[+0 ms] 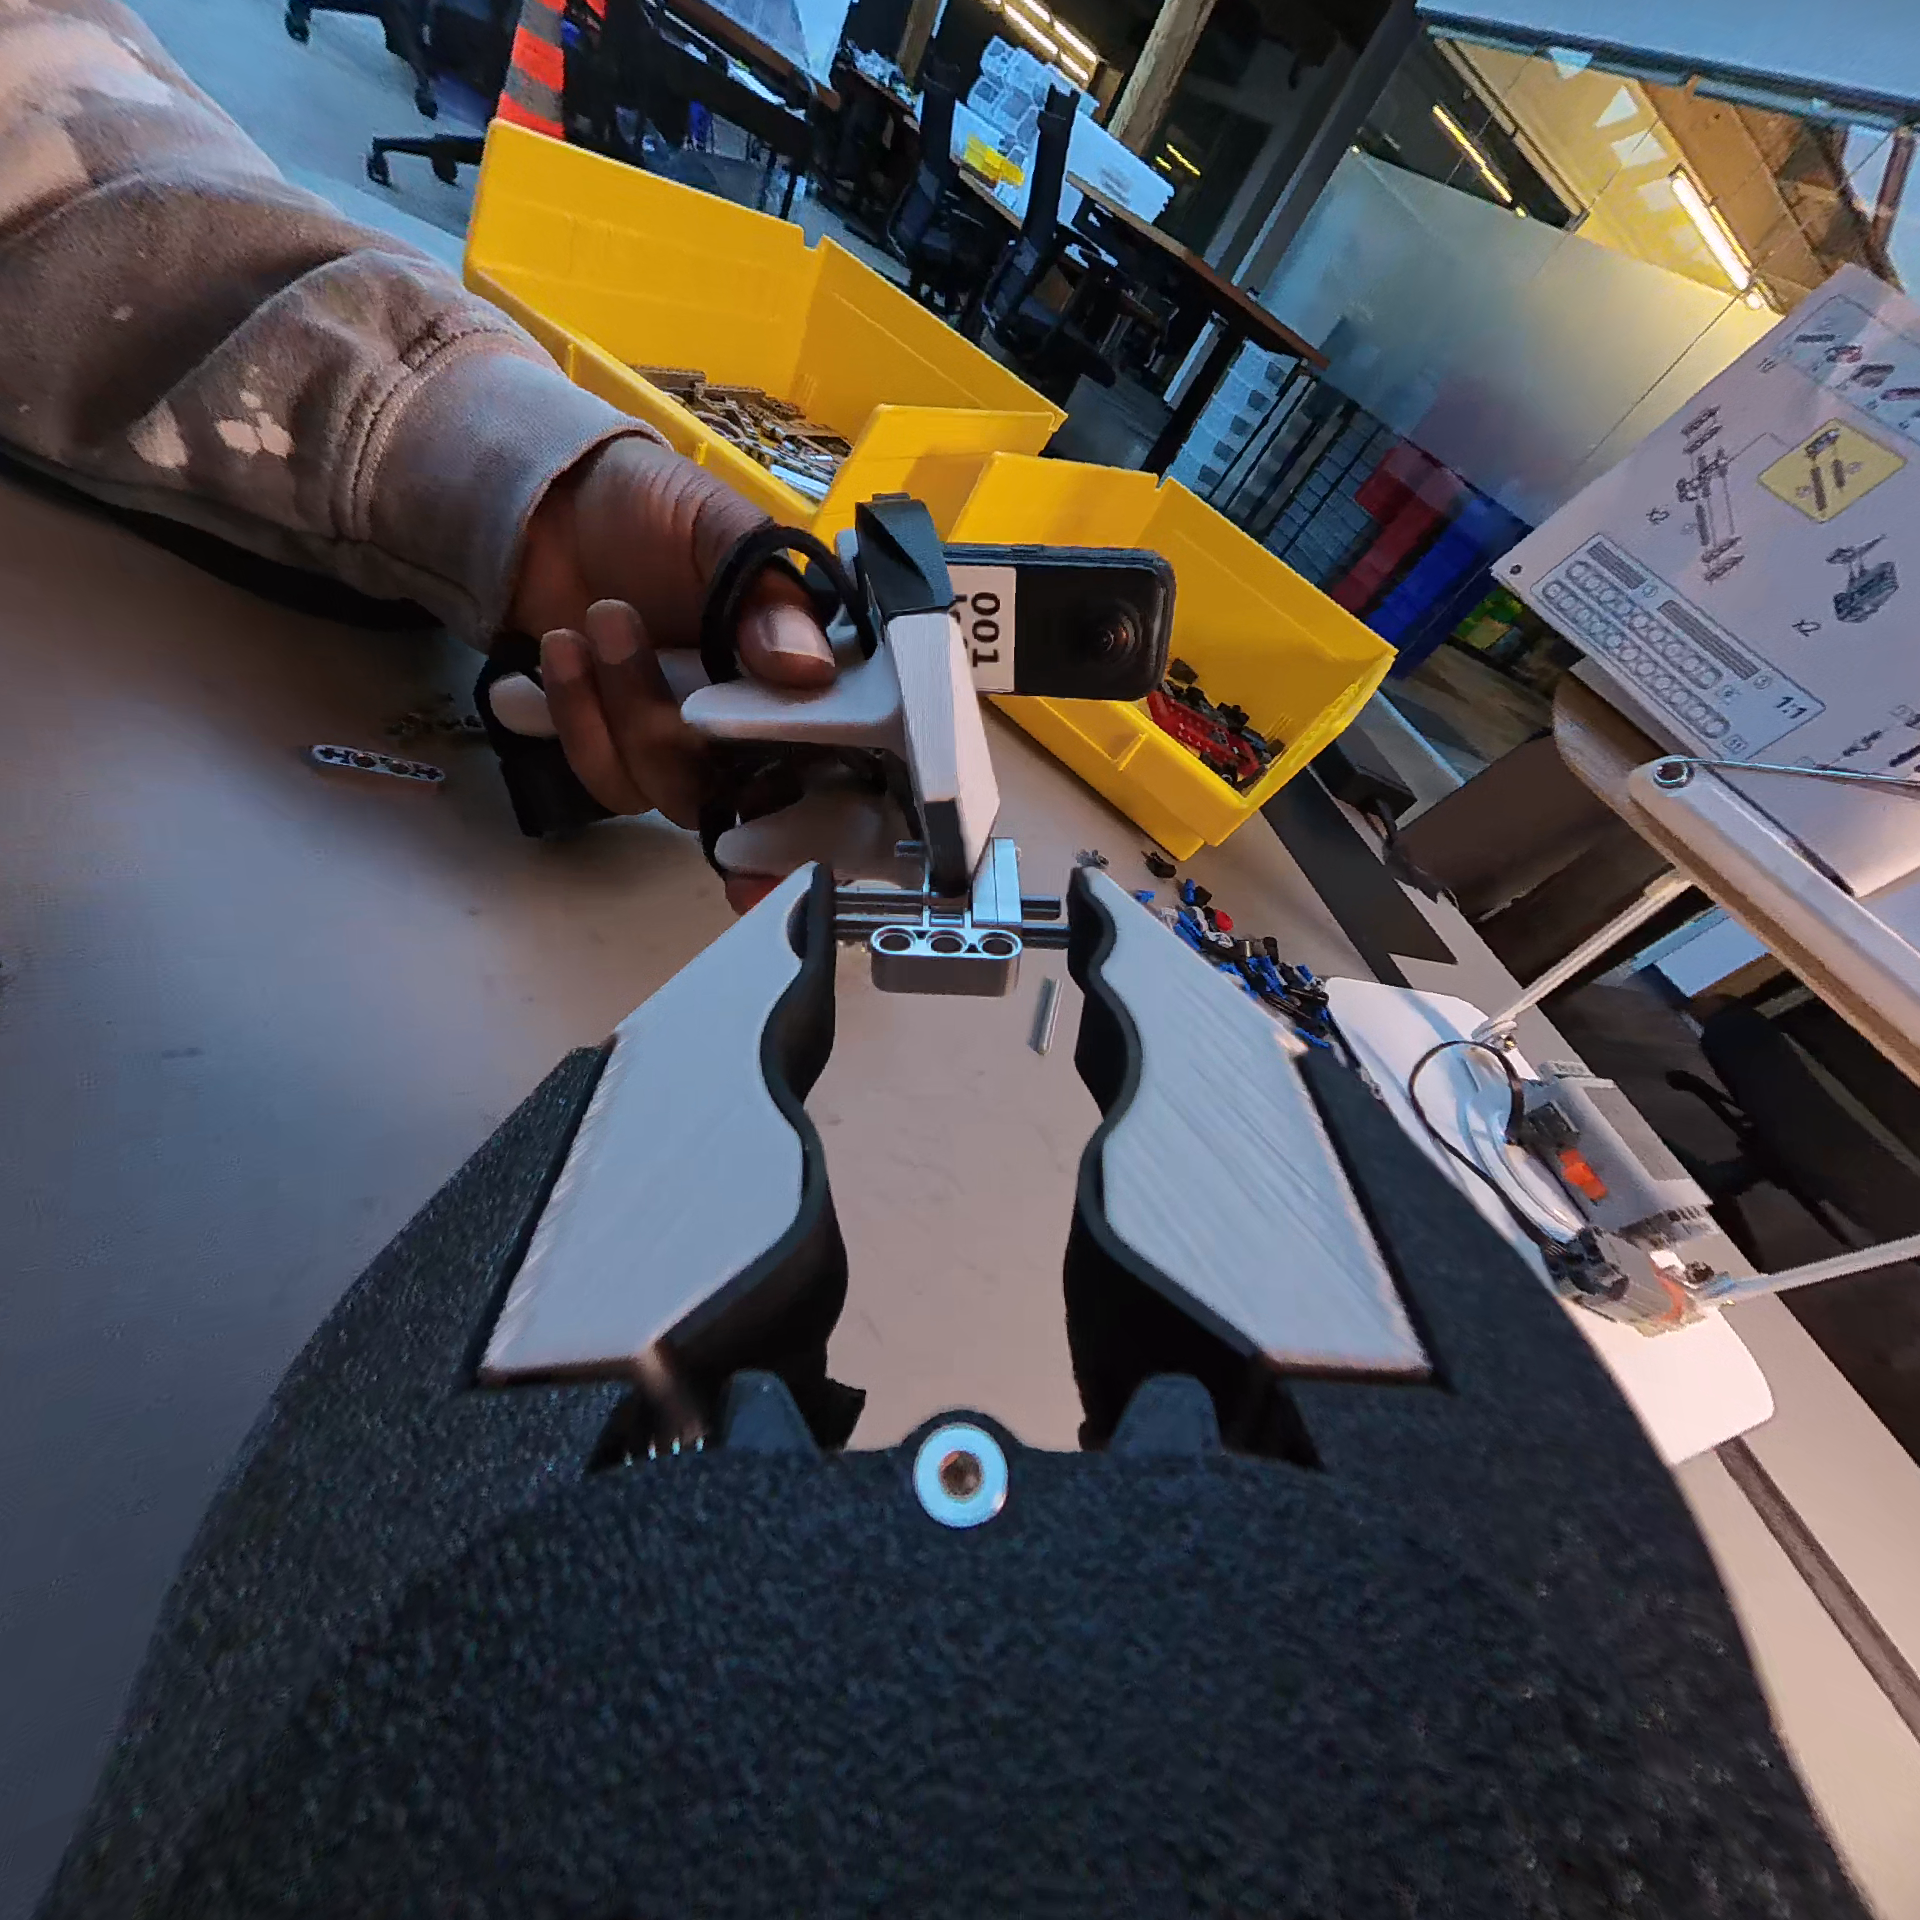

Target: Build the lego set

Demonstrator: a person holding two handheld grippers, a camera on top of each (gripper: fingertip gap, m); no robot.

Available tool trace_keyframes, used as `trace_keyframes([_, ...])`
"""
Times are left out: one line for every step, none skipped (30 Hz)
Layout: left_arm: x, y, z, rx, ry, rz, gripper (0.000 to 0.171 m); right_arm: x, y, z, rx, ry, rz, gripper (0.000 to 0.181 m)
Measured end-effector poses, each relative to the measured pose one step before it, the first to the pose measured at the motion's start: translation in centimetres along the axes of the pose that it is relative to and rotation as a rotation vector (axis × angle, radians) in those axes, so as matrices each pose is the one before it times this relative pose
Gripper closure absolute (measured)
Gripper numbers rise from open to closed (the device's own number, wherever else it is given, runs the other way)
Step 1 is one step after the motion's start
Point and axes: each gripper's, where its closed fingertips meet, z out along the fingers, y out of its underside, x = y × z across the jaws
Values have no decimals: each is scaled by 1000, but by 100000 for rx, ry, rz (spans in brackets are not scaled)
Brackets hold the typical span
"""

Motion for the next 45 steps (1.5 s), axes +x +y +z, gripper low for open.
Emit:
trace_keyframes([13,128,164,-247,-384,888,166,-108,-18,72,39,-182,11,139])
trace_keyframes([29,-34,99,753,-231,306,166,-34,-73,39,272,176,305,139])
trace_keyframes([60,-65,42,629,-95,123,166,58,-57,-29,269,262,135,139])
trace_keyframes([60,-52,34,414,-77,338,166,47,-59,-25,244,23,342,139])
trace_keyframes([52,-71,7,583,151,-70,166,50,-66,-13,350,210,291,139])
trace_keyframes([59,-51,3,665,673,-844,166,39,-66,-5,411,288,227,139])
trace_keyframes([26,-41,16,818,812,-1184,166,17,-58,-3,413,167,227,139])
trace_keyframes([9,-28,11,774,556,-1080,166,17,-20,-11,203,-31,420,139])
trace_keyframes([-5,-11,14,457,245,-639,166,1,15,-15,104,-132,448,139])
trace_keyframes([-14,0,1,87,-92,-40,166,-19,1,-9,136,-132,173,139])
trace_keyframes([28,-25,-3,191,-108,120,167,10,3,3,10,118,-95,139])
trace_keyframes([60,-31,17,312,303,-310,167,17,-69,-3,429,139,238,139])
trace_keyframes([61,-25,11,409,457,-642,167,13,-87,-9,597,-146,804,139])
trace_keyframes([6,-30,22,583,329,-635,167,13,-23,-13,343,-134,773,139])
trace_keyframes([-12,27,33,179,362,-645,167,-44,21,45,12,-157,195,139])
trace_keyframes([-5,118,54,-379,396,-532,167,-157,27,76,-216,-540,-166,139])
trace_keyframes([-4,125,87,-491,221,-323,167,-147,5,79,-22,-453,-19,139])
trace_keyframes([36,43,44,-14,263,-415,167,-91,-25,35,133,-224,128,139])
trace_keyframes([54,-11,19,135,214,-173,167,2,-49,-32,84,-182,-15,139])
trace_keyframes([64,11,20,-137,190,-67,166,4,-55,-27,25,-218,-174,139])
trace_keyframes([42,14,12,-171,285,-203,167,-13,-38,-22,-208,-220,-279,139])
trace_keyframes([-1,14,-4,-68,213,-336,167,-33,-20,-4,-75,-79,-268,139])
trace_keyframes([-40,36,8,-1,-8,-396,167,-33,46,-9,-245,-301,267,139])
trace_keyframes([-25,23,26,117,69,-472,167,-37,35,-33,-110,-471,383,140])
trace_keyframes([11,4,13,84,234,-424,167,-8,3,-20,-82,-181,111,140])
trace_keyframes([-8,20,-7,-139,152,-229,167,-29,1,-7,-207,-181,-70,139])
trace_keyframes([-31,20,-10,-30,-154,-62,167,-33,33,0,-225,-352,249,139])
trace_keyframes([-35,4,7,47,-152,-88,167,-15,39,0,-135,-180,202,139])
trace_keyframes([-14,5,6,150,42,-188,167,-28,32,-8,-178,-361,267,139])
trace_keyframes([3,3,14,181,236,-376,167,0,-2,-22,-49,-211,242,140])
trace_keyframes([-26,18,-4,46,102,-208,167,-24,13,-14,-234,-273,244,140])
trace_keyframes([-39,21,-6,-88,-45,-131,167,-54,50,6,-295,-434,359,140])
trace_keyframes([-57,11,-9,-5,-218,-7,167,-18,48,-2,-88,-142,55,140])
trace_keyframes([-10,-38,0,145,-192,194,167,22,42,13,79,147,-41,140])
trace_keyframes([17,-57,-10,186,-138,206,167,59,-53,17,659,373,242,139])
trace_keyframes([-106,-56,-64,83,-957,619,167,61,34,58,89,262,1149,139])
trace_keyframes([-150,-46,-66,16,-994,507,167,56,190,96,-1273,404,-158,139])
trace_keyframes([-82,-42,-34,175,-478,313,167,94,143,64,-978,1582,-2323,139])
trace_keyframes([-31,-53,-10,249,-486,436,167,99,21,21,-254,1575,-1798,139])
trace_keyframes([-78,-46,-20,181,-938,843,167,77,75,46,-630,1039,-474,138])
trace_keyframes([-98,-57,-39,231,-1014,879,167,64,120,64,-943,945,-489,138])
trace_keyframes([-55,-67,-40,311,-523,469,166,83,97,72,-758,1336,-838,138])
trace_keyframes([-22,-45,-19,338,-190,109,167,73,46,59,-644,1073,-670,138])
trace_keyframes([-12,-65,-9,481,-150,53,167,61,47,44,-675,871,-731,138])
trace_keyframes([-5,-70,-7,517,-118,12,166,114,63,46,-677,1237,-900,137])
